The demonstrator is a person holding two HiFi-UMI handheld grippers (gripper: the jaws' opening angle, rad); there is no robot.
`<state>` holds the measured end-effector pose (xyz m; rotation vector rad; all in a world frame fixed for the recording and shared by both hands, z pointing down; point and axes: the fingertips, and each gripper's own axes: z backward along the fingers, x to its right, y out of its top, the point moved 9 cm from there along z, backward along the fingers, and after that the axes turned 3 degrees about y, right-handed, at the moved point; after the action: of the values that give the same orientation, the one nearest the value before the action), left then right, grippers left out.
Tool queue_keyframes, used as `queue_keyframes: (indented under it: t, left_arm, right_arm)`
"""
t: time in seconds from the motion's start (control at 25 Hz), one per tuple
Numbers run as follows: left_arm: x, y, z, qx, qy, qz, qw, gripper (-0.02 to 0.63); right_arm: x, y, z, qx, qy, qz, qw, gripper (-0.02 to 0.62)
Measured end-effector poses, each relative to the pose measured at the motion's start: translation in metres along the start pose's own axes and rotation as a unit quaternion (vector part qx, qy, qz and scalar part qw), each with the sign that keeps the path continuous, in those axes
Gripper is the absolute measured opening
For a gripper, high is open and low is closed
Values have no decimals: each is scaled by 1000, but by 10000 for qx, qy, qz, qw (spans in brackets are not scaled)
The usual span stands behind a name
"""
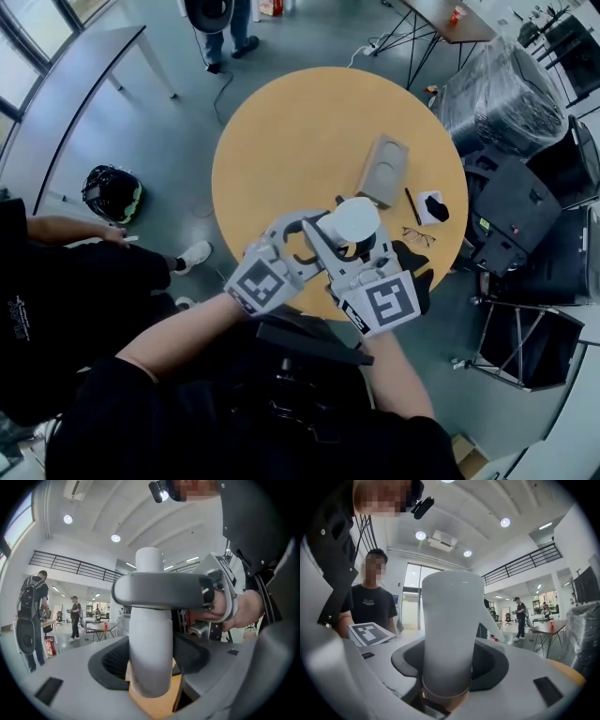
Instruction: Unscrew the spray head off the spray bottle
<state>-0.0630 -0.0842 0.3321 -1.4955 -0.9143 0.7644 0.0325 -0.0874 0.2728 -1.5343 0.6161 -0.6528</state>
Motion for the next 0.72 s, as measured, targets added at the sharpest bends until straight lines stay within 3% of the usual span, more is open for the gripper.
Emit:
queue_keyframes:
  t: [0.12, 0.28, 0.36, 0.48, 0.56, 0.72]
  left_arm:
    - [0, -2, 2, 72, -439, 31, 9990, 302]
    - [0, -2, 10, 249, -1280, 232, 9912, 302]
    - [2, -3, 14, 167, -1357, 147, 9905, 302]
    - [-2, -1, 11, 138, -1037, 149, 9944, 304]
    - [-7, 2, 7, 134, -765, 132, 9969, 304]
    - [-16, -1, 0, 88, -82, 191, 9997, 305]
  right_arm:
    - [2, 1, 4, -6, 533, -92, 9985, 250]
    - [-4, 5, 8, -169, 1639, -40, 9863, 249]
    - [-6, 5, 9, -202, 1893, 11, 9817, 250]
    - [-3, 6, 5, -159, 1489, 31, 9887, 260]
    - [1, 7, 1, -157, 1128, -70, 9935, 328]
    - [11, 1, 7, -176, 38, -135, 9997, 348]
